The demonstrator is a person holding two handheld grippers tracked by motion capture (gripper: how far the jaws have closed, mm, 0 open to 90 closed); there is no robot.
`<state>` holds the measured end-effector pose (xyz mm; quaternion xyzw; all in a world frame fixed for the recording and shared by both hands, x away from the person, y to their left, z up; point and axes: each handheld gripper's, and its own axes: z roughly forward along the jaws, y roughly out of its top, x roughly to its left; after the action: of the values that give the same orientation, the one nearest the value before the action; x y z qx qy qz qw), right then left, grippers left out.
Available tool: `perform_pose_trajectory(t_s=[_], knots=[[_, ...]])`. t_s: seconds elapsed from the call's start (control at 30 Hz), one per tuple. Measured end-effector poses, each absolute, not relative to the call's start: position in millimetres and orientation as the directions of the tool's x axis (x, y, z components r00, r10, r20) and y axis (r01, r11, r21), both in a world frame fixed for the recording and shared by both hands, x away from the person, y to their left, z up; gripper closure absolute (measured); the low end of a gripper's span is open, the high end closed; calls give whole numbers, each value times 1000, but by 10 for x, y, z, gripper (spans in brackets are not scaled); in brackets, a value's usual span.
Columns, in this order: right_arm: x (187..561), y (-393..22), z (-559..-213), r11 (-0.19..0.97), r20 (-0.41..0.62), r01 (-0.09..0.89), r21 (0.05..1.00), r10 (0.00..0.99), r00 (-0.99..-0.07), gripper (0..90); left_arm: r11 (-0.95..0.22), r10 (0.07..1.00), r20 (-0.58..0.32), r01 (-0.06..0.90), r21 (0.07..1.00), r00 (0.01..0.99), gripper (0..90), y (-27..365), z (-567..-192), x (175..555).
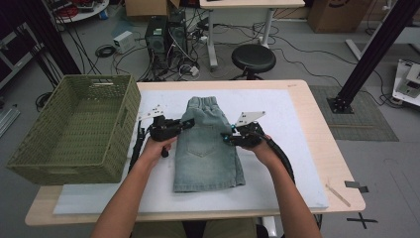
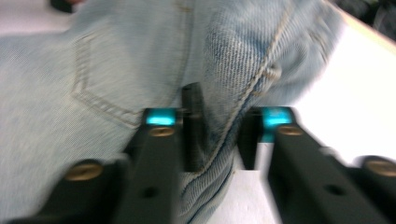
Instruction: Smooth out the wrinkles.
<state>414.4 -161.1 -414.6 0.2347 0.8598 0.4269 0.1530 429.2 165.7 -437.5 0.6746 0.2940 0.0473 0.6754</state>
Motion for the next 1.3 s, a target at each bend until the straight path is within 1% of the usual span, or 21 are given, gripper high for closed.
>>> perform_pose_trajectory(t_s=[0.03, 0.13, 0.17, 0.2, 0.23, 0.27, 0.3, 0.33, 0.4, 0.47, 0.53, 0.57, 0.63, 0.83, 0.93, 0.97, 1.0, 1.03, 1.07, 1.23, 1.3], knots=[[4134, -1637, -4138, 492, -31, 310, 814, 570, -821, 532, 85, 461, -325, 324, 942, 826, 790, 1659, -4377, 4276], [4058, -1735, -4086, 386, 33, 350, 854, 630, -776, 501, 78, 457, -315, 316, 946, 832, 790, 1662, -4386, 4254], [4020, -1754, -4063, 351, 51, 355, 866, 644, -763, 512, 76, 458, -310, 310, 948, 833, 790, 1658, -4379, 4249], [3980, -1763, -4039, 327, 63, 349, 878, 644, -763, 543, 76, 454, -305, 305, 949, 837, 790, 1656, -4370, 4245], [3934, -1761, -4019, 313, 68, 337, 888, 635, -769, 609, 77, 452, -300, 298, 951, 840, 790, 1650, -4360, 4240], [3893, -1749, -4008, 301, 82, 325, 896, 609, -789, 691, 76, 452, -293, 291, 954, 843, 790, 1644, -4351, 4235], [3859, -1717, -4008, 298, 92, 314, 901, 577, -811, 749, 76, 446, -289, 287, 955, 847, 790, 1640, -4346, 4231], [3828, -1661, -4017, 320, 89, 307, 896, 549, -831, 795, 74, 442, -285, 283, 956, 850, 790, 1637, -4343, 4226], [3816, -1518, -4074, 389, 78, 307, 869, 505, -860, 817, 68, 435, -278, 276, 959, 856, 790, 1633, -4335, 4216], [3823, -1371, -4160, 459, 55, 313, 831, 492, -869, 827, 60, 421, -260, 260, 964, 869, 790, 1623, -4311, 4193], [3856, -1281, -4233, 494, 43, 328, 805, 503, -863, 827, 53, 404, -244, 244, 968, 882, 790, 1615, -4282, 4165], [3881, -1236, -4276, 512, 28, 344, 787, 528, -849, 827, 39, 401, -228, 232, 972, 887, 790, 1612, -4267, 4150], [3930, -1203, -4322, 507, 41, 381, 773, 559, -828, 849, 6, 393, -207, 222, 975, 896, 791, 1600, -4263, 4126], [4013, -1185, -4374, 534, -24, 425, 731, 643, -766, 886, -64, 393, -164, 205, 977, 905, 791, 1584, -4287, 4061], [4047, -1215, -4390, 519, -3, 453, 725, 660, -751, 895, -104, 386, -128, 181, 978, 914, 791, 1561, -4280, 4013], [4044, -1221, -4385, 516, 9, 462, 722, 660, -751, 879, -109, 385, -121, 175, 978, 915, 791, 1557, -4275, 3998], [4038, -1231, -4375, 516, 19, 461, 722, 652, -758, 818, -115, 383, -113, 169, 979, 917, 791, 1558, -4271, 3986], [4032, -1247, -4360, 513, 35, 461, 724, 640, -768, 729, -124, 383, -101, 160, 979, 918, 791, 1565, -4266, 3967], [4016, -1292, -4328, 498, 65, 463, 733, 626, -777, 673, -130, 383, -96, 156, 979, 919, 792, 1571, -4264, 3953], [3908, -1584, -4169, 424, 82, 436, 794, 635, -768, 540, -171, 398, -57, 135, 976, 916, 791, 1597, -4302, 3842], [3876, -1703, -4109, 391, 87, 431, 813, 650, -755, 516, -192, 399, -35, 120, 974, 916, 791, 1588, -4310, 3790]])
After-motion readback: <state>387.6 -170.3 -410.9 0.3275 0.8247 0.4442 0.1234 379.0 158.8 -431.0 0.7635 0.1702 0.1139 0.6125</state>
